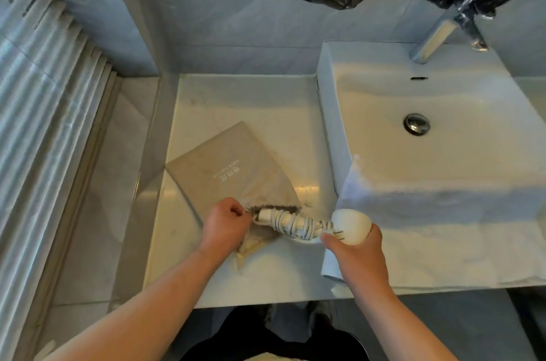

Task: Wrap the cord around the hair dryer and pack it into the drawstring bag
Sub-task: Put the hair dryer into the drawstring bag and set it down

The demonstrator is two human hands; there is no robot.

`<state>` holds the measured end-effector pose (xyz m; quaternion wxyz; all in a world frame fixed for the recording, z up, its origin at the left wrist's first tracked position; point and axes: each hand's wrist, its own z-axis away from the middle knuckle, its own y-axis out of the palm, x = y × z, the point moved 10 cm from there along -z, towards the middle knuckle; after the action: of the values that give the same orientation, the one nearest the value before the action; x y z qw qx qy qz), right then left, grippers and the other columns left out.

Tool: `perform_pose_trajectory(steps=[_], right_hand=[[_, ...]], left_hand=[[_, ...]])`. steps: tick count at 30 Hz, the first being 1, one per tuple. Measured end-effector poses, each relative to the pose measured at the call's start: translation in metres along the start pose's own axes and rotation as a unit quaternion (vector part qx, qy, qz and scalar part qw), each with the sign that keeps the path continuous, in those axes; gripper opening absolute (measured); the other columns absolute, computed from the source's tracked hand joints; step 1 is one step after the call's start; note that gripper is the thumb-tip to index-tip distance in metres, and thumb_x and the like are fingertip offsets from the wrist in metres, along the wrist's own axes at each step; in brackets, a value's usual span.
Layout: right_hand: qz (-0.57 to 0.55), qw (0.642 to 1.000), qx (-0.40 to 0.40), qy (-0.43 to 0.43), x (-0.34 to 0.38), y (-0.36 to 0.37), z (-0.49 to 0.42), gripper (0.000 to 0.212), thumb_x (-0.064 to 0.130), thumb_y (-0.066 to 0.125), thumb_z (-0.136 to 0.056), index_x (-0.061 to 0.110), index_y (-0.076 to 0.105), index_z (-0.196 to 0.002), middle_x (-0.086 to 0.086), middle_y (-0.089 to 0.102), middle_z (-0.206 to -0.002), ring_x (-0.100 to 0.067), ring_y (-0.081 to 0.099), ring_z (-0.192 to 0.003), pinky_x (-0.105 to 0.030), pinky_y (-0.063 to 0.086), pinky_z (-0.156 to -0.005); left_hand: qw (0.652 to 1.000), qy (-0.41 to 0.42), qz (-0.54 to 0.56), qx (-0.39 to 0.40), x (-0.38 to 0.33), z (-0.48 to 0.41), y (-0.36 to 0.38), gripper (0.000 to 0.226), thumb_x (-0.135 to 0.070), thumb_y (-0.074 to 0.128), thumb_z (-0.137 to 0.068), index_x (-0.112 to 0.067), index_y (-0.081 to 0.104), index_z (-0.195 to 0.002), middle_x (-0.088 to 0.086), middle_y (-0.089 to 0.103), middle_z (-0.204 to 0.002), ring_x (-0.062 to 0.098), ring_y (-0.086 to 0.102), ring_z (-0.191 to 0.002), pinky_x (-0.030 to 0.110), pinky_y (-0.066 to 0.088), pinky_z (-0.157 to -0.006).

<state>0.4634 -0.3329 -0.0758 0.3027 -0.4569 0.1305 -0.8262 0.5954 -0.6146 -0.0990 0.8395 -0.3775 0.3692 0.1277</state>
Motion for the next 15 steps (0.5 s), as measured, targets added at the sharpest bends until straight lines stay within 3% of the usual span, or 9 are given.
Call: perform_pose_trajectory(steps=[4,7,10,12,13,15], right_hand=[[-0.003,1.0,-0.021,0.01,-0.001,0.016,-0.001,0.091,0.045,0.081,-0.064,0.022,0.028,-0.135,-0.003,0.054,-0.11,-0.027,0.059,-0.089,-0.035,0.047,-0.07],[-0.002,0.999,-0.032,0.006,0.0,0.028,-0.002,0.094,0.048,0.081,-0.061,0.023,0.028,-0.135,-0.003,0.054,-0.112,-0.027,0.059,-0.091,-0.034,0.046,-0.07],[0.009,0.999,-0.032,-0.007,0.001,0.041,-0.004,0.091,0.048,0.079,-0.057,0.025,0.031,-0.13,-0.001,0.057,-0.108,-0.024,0.06,-0.087,-0.034,0.049,-0.066],[0.02,0.999,-0.026,-0.012,0.002,0.048,-0.007,0.087,0.049,0.077,-0.055,0.027,0.031,-0.125,-0.002,0.058,-0.106,-0.025,0.06,-0.087,-0.038,0.053,-0.067],[0.021,0.999,-0.022,-0.013,0.002,0.05,-0.009,0.087,0.05,0.077,-0.055,0.026,0.031,-0.125,-0.002,0.059,-0.106,-0.025,0.06,-0.088,-0.039,0.053,-0.068],[0.011,1.0,-0.008,-0.015,0.002,0.055,-0.014,0.091,0.051,0.08,-0.055,0.025,0.031,-0.128,-0.001,0.058,-0.108,-0.024,0.06,-0.09,-0.037,0.051,-0.069]], left_hand=[[0.996,0.063,-0.049,0.036,-0.015,0.021,0.019,0.015,-0.013,0.064,-0.082,-0.016,0.052,-0.071,-0.001,0.051,-0.059,0.015,0.05,-0.053,0.03,0.04,-0.05],[0.992,0.081,-0.058,0.078,-0.026,0.031,0.043,0.012,-0.018,0.064,-0.081,-0.016,0.054,-0.075,-0.002,0.056,-0.062,0.022,0.062,-0.057,0.037,0.05,-0.053],[0.982,0.087,-0.059,0.159,-0.038,0.036,0.069,0.011,-0.019,0.066,-0.079,-0.017,0.055,-0.077,-0.002,0.057,-0.061,0.012,0.061,-0.051,0.029,0.05,-0.051],[0.968,0.109,-0.072,0.214,-0.046,0.036,0.08,0.009,-0.018,0.066,-0.078,-0.013,0.059,-0.078,0.001,0.061,-0.066,0.019,0.064,-0.062,0.036,0.056,-0.062],[0.967,0.118,-0.073,0.215,-0.05,0.031,0.079,0.01,-0.02,0.066,-0.079,-0.012,0.06,-0.076,0.001,0.061,-0.066,0.022,0.064,-0.064,0.039,0.055,-0.065],[0.98,0.118,-0.062,0.146,-0.057,0.01,0.063,0.016,-0.024,0.064,-0.083,-0.015,0.058,-0.072,-0.003,0.057,-0.064,0.017,0.055,-0.06,0.034,0.048,-0.058]])
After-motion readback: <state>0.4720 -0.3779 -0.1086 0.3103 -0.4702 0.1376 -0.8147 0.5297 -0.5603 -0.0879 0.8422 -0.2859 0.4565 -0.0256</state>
